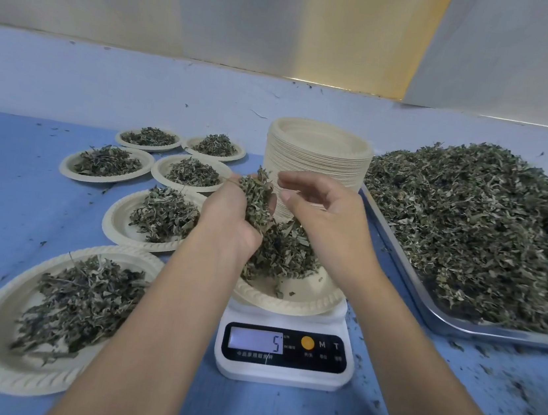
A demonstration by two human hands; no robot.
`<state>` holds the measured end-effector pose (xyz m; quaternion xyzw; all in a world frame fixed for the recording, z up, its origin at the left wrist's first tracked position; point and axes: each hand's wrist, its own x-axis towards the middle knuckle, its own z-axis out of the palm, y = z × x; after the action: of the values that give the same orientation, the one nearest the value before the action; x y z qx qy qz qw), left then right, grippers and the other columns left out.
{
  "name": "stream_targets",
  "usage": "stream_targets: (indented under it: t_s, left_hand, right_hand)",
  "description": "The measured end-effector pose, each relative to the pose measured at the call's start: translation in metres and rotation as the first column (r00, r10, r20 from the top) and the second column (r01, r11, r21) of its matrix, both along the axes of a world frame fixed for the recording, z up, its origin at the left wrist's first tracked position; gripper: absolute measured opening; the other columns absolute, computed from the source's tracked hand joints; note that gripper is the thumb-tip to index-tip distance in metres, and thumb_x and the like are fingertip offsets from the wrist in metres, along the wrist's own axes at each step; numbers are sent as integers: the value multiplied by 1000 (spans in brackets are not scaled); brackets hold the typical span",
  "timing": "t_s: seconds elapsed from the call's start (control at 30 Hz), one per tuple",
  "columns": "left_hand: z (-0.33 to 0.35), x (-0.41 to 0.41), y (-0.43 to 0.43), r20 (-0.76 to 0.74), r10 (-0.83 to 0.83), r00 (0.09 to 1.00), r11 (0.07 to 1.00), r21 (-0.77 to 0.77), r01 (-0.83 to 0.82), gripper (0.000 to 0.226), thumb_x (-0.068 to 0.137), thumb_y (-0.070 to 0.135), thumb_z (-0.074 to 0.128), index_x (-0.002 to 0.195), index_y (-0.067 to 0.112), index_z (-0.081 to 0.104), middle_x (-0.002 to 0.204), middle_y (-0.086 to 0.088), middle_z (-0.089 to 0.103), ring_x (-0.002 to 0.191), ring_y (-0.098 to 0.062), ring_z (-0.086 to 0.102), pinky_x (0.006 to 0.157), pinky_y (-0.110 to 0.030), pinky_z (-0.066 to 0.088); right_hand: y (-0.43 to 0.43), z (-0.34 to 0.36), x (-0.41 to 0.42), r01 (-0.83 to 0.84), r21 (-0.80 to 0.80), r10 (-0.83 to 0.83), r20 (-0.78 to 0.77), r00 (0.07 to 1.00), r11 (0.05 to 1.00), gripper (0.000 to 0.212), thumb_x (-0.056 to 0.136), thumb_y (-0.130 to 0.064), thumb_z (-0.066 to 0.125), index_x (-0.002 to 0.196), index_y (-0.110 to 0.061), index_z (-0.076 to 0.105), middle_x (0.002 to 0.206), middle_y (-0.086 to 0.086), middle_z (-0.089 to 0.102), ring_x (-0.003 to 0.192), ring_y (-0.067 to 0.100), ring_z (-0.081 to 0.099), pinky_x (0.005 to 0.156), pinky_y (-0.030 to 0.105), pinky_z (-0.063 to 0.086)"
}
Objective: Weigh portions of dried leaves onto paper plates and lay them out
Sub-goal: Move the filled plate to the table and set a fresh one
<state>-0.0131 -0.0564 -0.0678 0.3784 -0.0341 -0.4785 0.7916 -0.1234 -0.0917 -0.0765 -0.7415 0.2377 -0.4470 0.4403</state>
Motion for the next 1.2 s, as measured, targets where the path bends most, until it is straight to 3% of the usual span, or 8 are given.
stream_targets:
  t_s: [0.17,0.33,0.57,0.7,0.83,0.97,1.07,1.2]
  left_hand:
    - [0,-7,-2,36,-3,999,997,75,1,28,100,32,44,102,9,59,96,-9,65,76,-22,67,69,-35,59]
    - [1,-11,-4,71,-13,997,999,31,11,37,101,27,40,70,13,54,51,-1,58,48,-16,57,46,-22,52]
    - [-1,-9,-7,64,-17,998,1000,24,16,35,102,29,36,75,14,52,73,-4,57,61,-19,57,65,-31,53]
    - [0,0,-2,68,61,996,997,34,-63,38,103,28,35,70,16,50,63,-3,57,43,-14,55,40,-18,48]
    - [0,8,0,-25,69,997,996,-58,-70,37,103,24,33,71,12,45,65,-4,51,51,-11,51,47,-19,49]
    - [-1,10,0,-15,68,998,996,-57,-69,36,103,24,32,72,12,45,66,-4,52,54,-12,51,49,-19,50]
    - [-2,11,-1,-20,65,998,996,-63,-66,36,104,24,32,72,12,45,66,-4,51,55,-12,50,48,-19,49]
    - [-3,10,-1,-28,64,998,996,-66,-66,37,104,26,31,72,12,45,66,-4,51,55,-12,51,49,-19,49]
  right_hand:
    - [12,-1,7,2,-138,-21,-135,991,990,27,81,-17,73,106,-26,69,106,-7,64,83,7,61,81,27,53]
    - [11,-4,10,48,-130,-61,-96,994,990,15,80,-6,72,88,-18,68,83,-6,66,71,1,59,69,13,48]
    - [3,-3,8,81,-35,-83,-44,996,996,18,78,-6,72,73,-22,66,69,-12,66,64,-2,59,67,15,50]
    - [-7,0,0,79,65,-78,-15,997,995,19,77,-7,72,70,-24,65,66,-8,65,67,10,61,74,34,54]
    - [-13,2,-6,84,93,-78,-70,995,992,18,76,-7,69,68,-23,64,64,-4,63,63,13,58,74,43,53]
    - [-12,3,-7,71,59,-63,-129,990,996,4,67,-23,64,64,-23,62,62,-4,60,60,10,51,66,39,44]
    - [-10,3,-8,35,47,-26,-171,985,998,4,63,-28,59,61,-24,61,66,0,60,68,14,54,75,45,48]
    - [-11,0,-8,-18,24,23,-219,975,1000,7,63,-26,56,58,-24,59,64,-5,60,67,11,53,68,31,44]
